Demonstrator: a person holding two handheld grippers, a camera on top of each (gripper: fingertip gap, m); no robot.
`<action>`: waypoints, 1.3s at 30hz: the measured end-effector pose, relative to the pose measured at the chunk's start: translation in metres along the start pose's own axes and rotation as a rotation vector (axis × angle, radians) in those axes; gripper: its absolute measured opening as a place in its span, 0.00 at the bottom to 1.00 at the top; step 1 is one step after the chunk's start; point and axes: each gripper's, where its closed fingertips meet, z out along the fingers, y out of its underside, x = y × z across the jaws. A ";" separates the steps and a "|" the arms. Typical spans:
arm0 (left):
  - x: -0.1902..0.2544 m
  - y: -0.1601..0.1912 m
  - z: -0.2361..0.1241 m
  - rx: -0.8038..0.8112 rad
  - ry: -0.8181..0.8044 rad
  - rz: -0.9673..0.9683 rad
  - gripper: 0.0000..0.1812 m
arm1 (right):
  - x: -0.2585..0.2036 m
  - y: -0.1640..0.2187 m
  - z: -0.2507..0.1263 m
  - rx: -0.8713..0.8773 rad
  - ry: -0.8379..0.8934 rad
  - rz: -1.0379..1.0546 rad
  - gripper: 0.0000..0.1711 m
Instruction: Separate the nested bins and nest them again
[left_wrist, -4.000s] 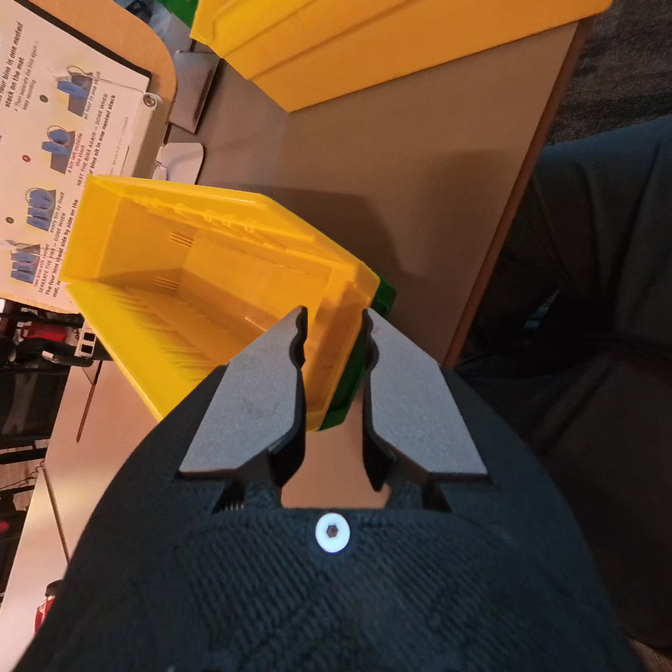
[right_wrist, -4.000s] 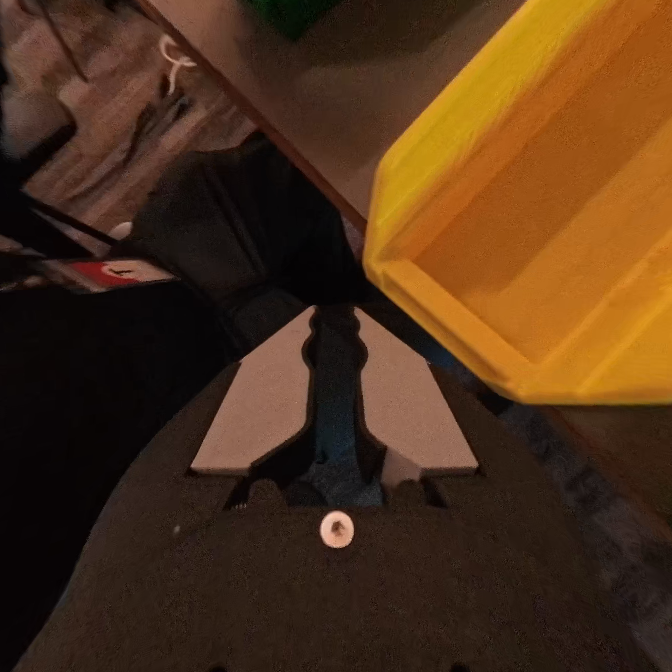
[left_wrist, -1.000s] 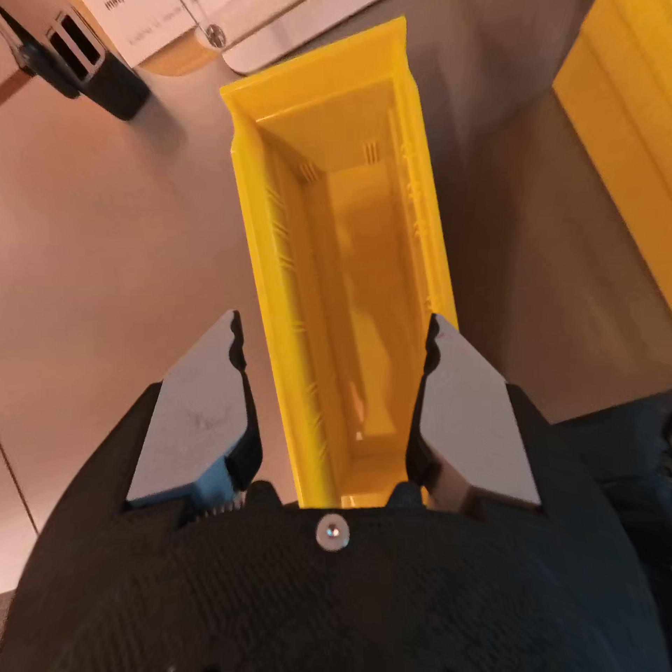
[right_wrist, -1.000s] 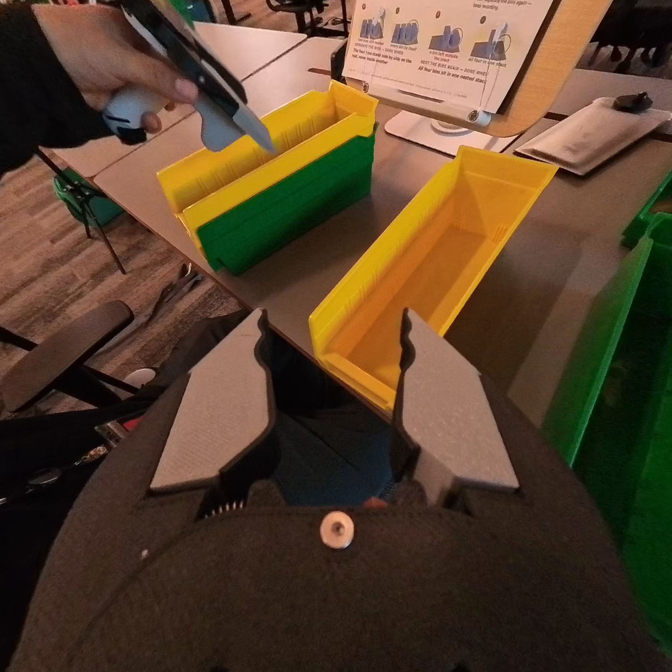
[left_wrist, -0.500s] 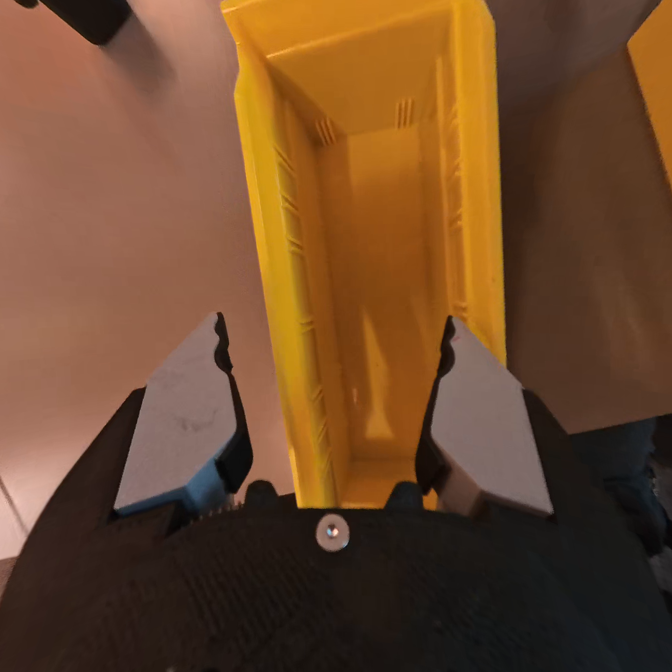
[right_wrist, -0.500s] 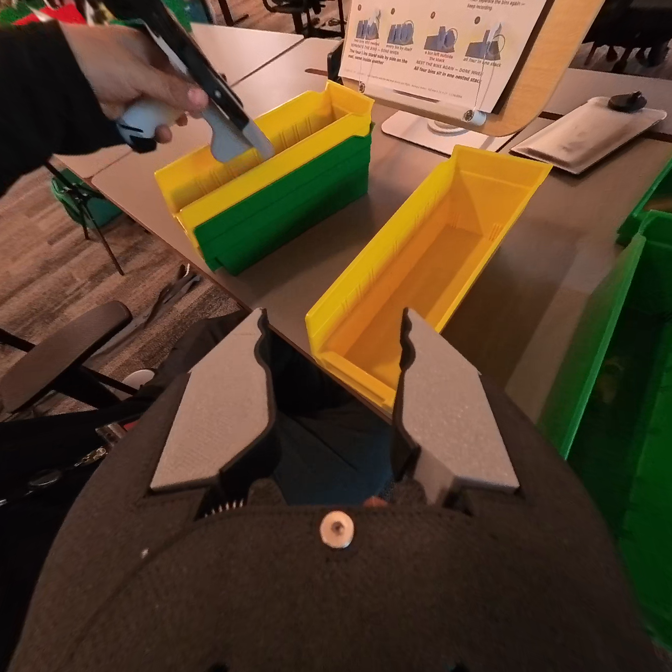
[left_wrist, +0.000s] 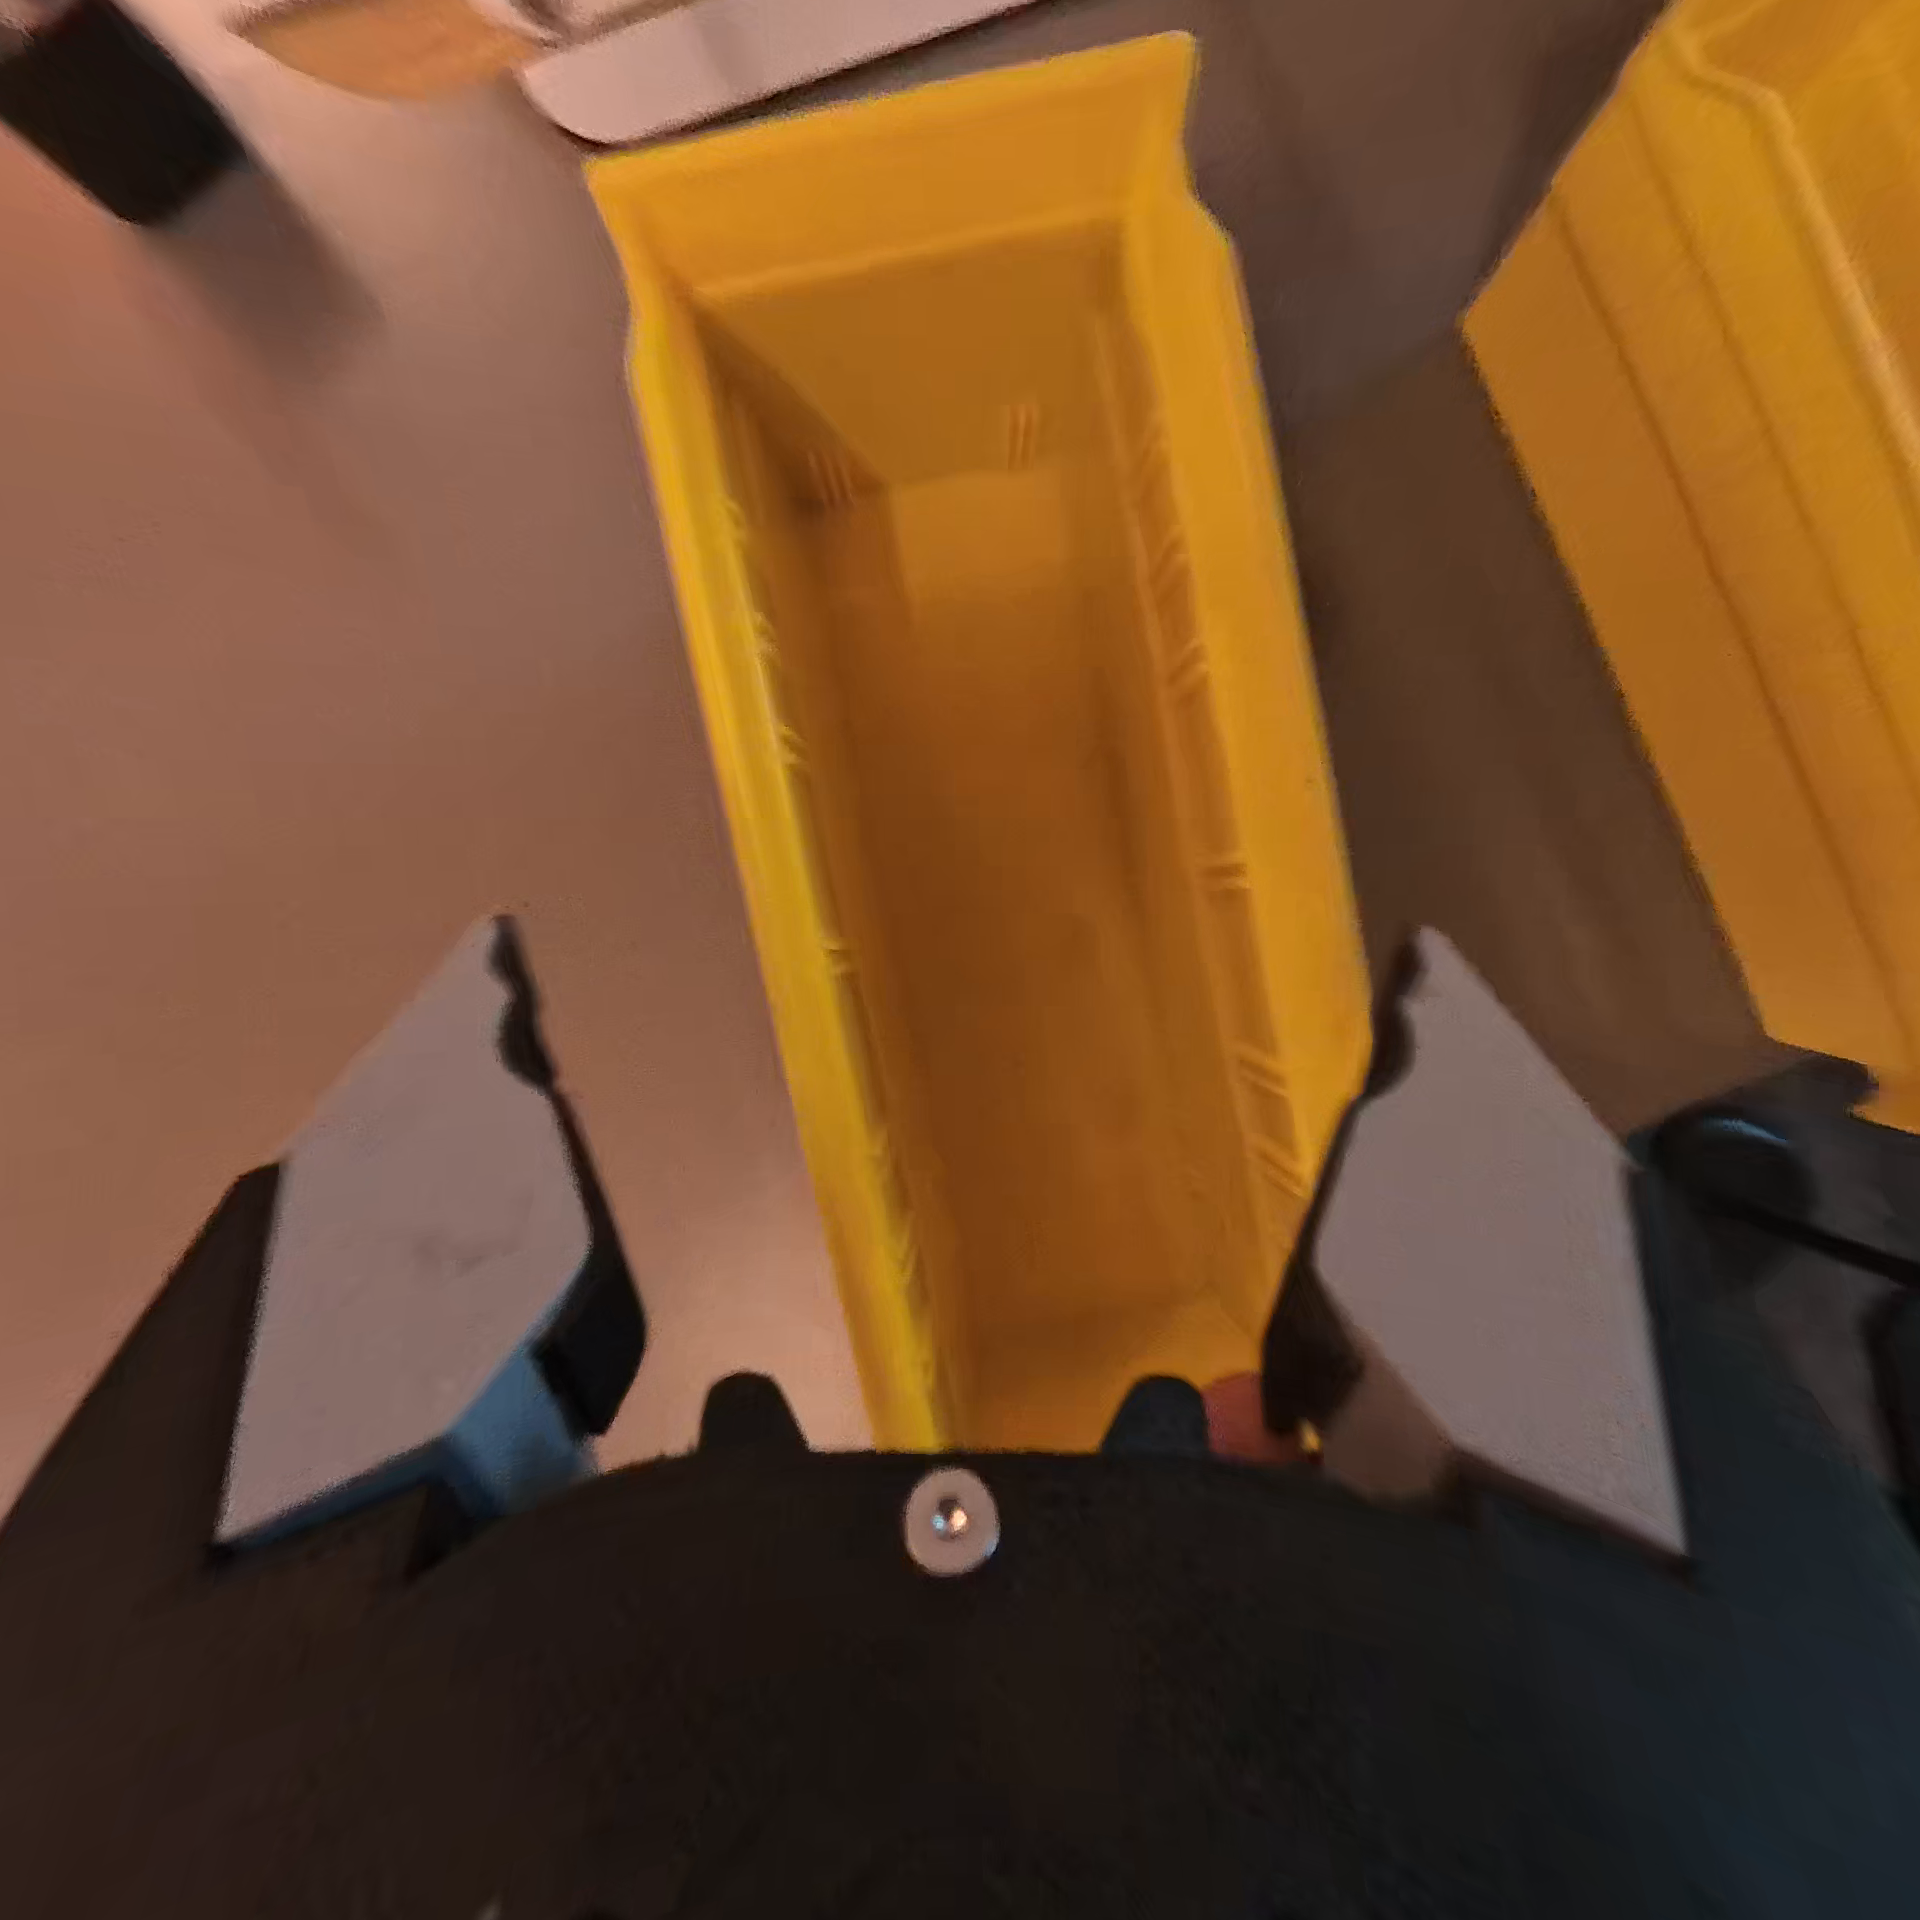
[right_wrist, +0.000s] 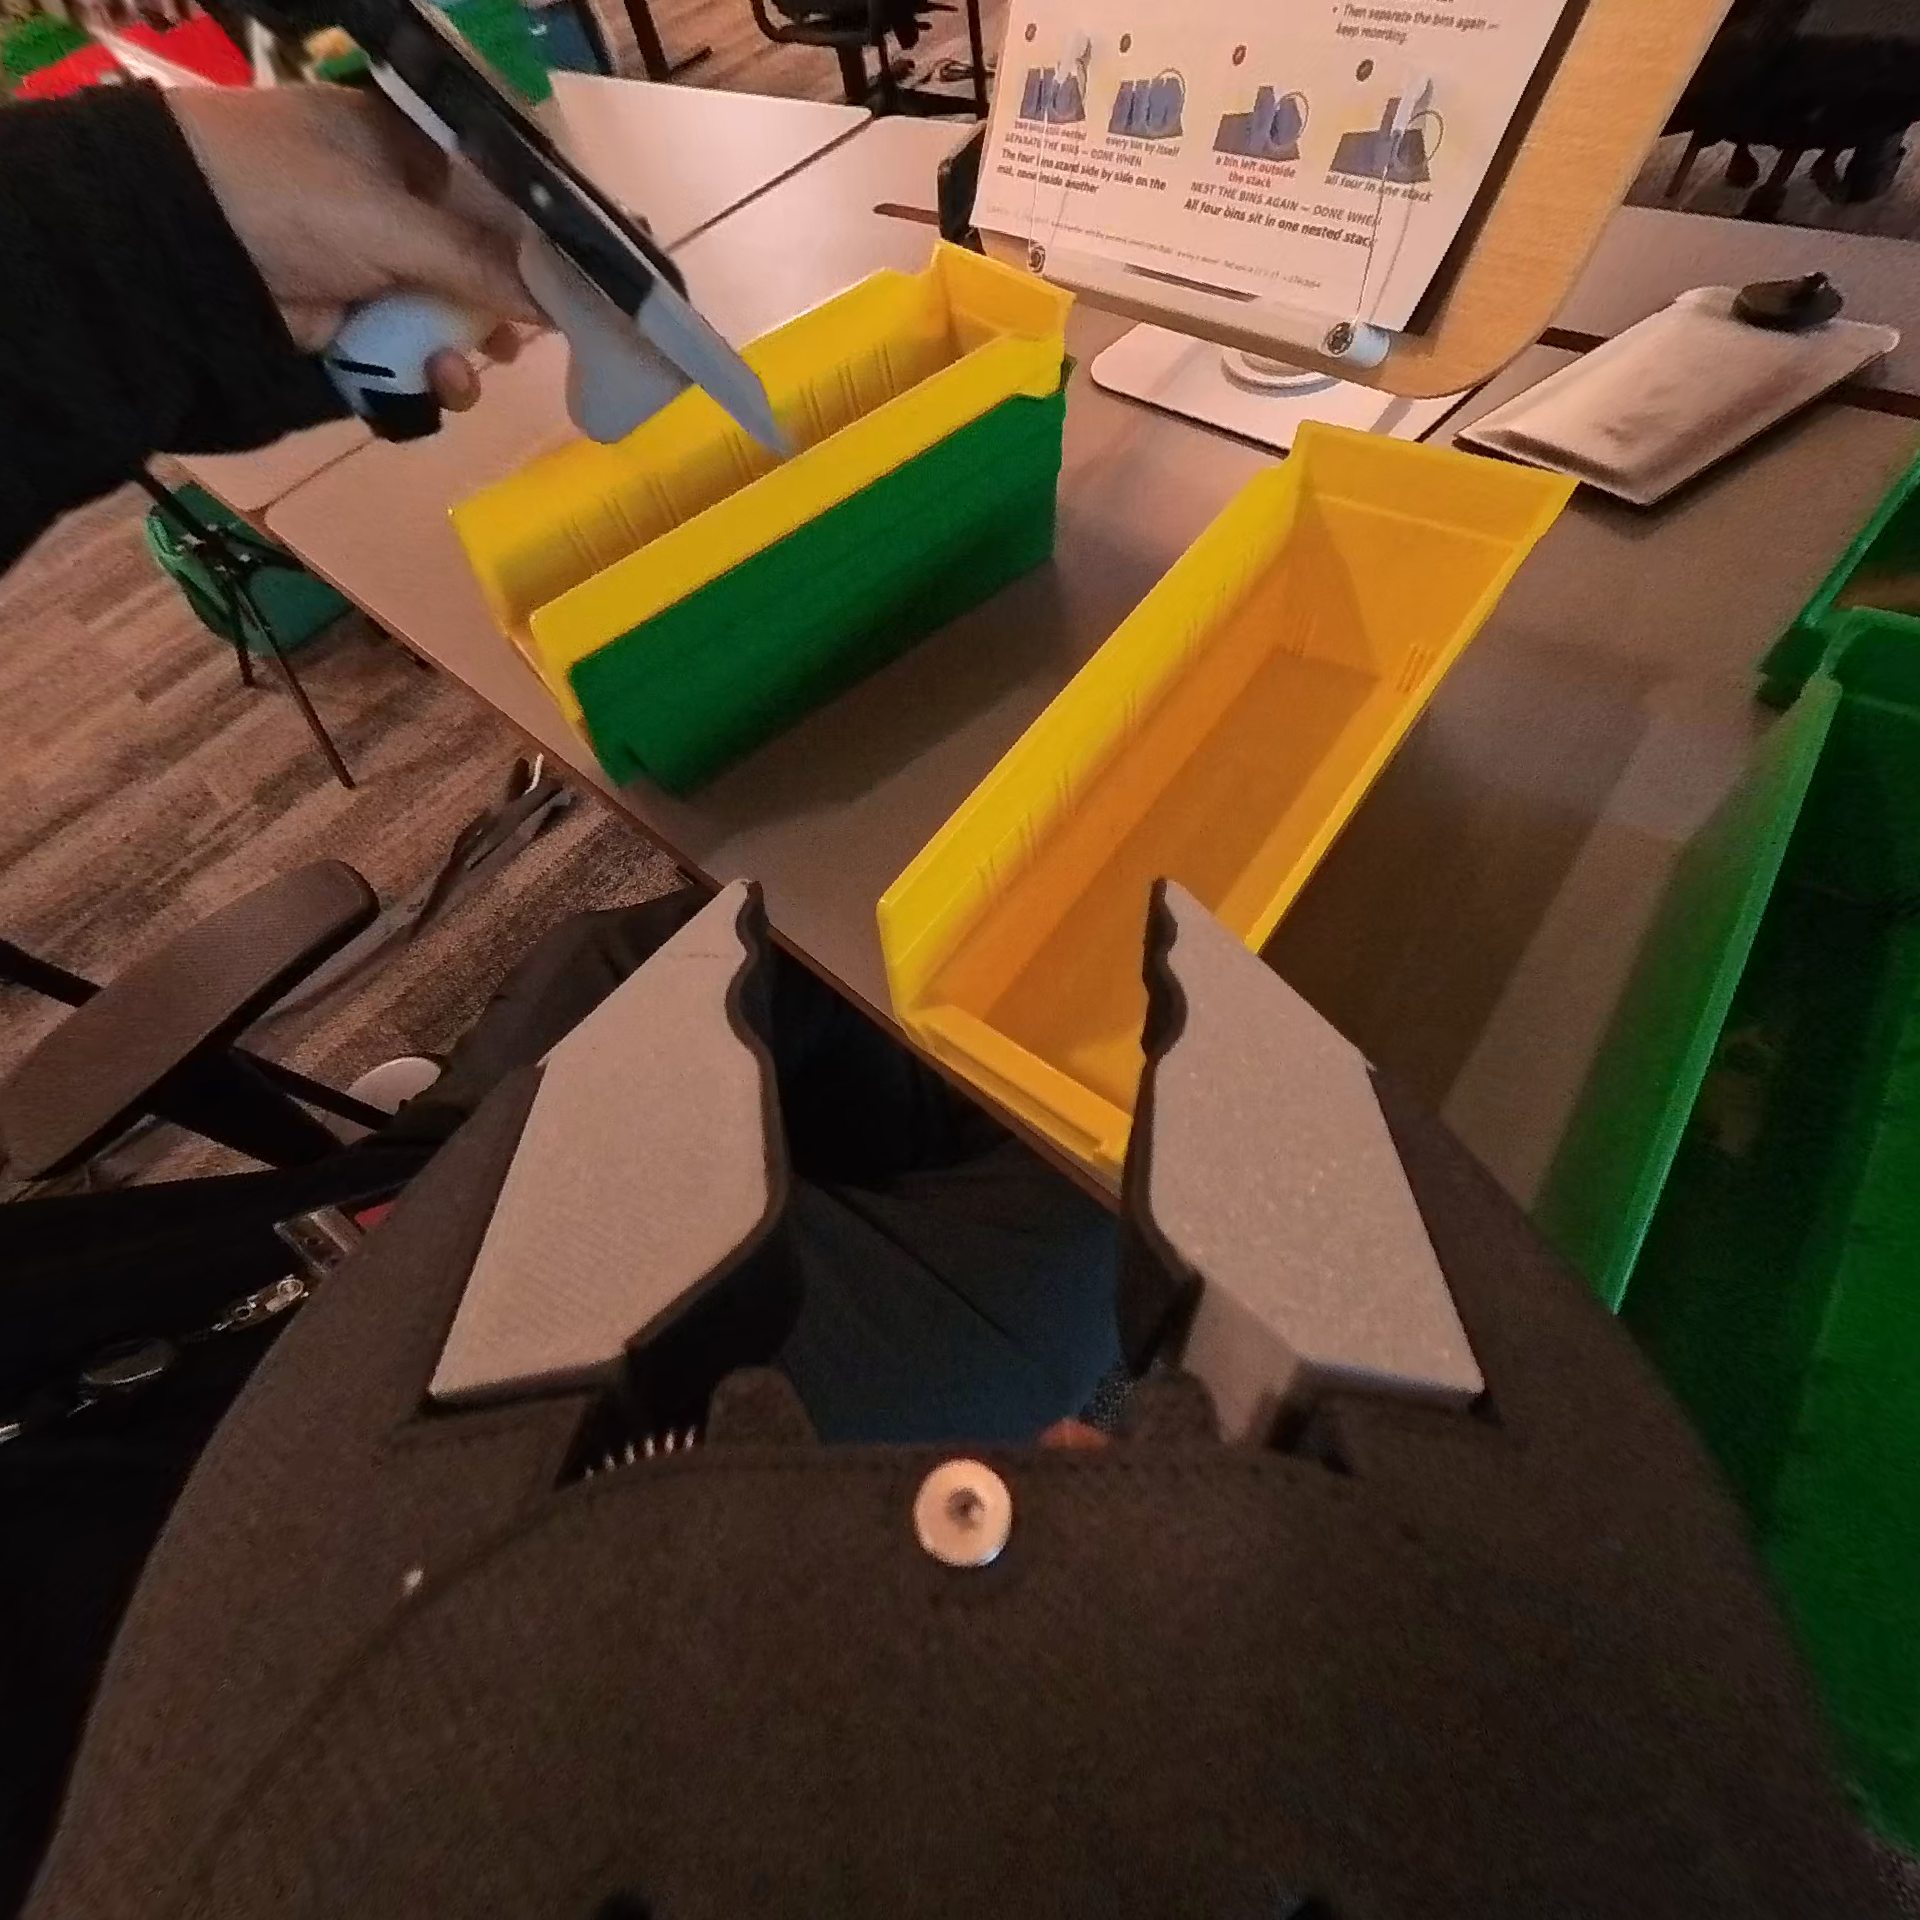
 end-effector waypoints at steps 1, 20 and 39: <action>0.006 0.002 -0.002 -0.017 0.055 -0.021 0.83 | 0.001 0.000 0.001 -0.001 0.000 0.003 0.41; 0.018 0.011 0.025 -0.083 -0.069 0.018 0.75 | -0.006 0.000 0.006 -0.015 -0.015 -0.011 0.41; -0.001 0.002 0.018 -0.052 0.030 0.068 0.66 | -0.037 0.006 0.051 -0.140 -0.012 -0.155 0.43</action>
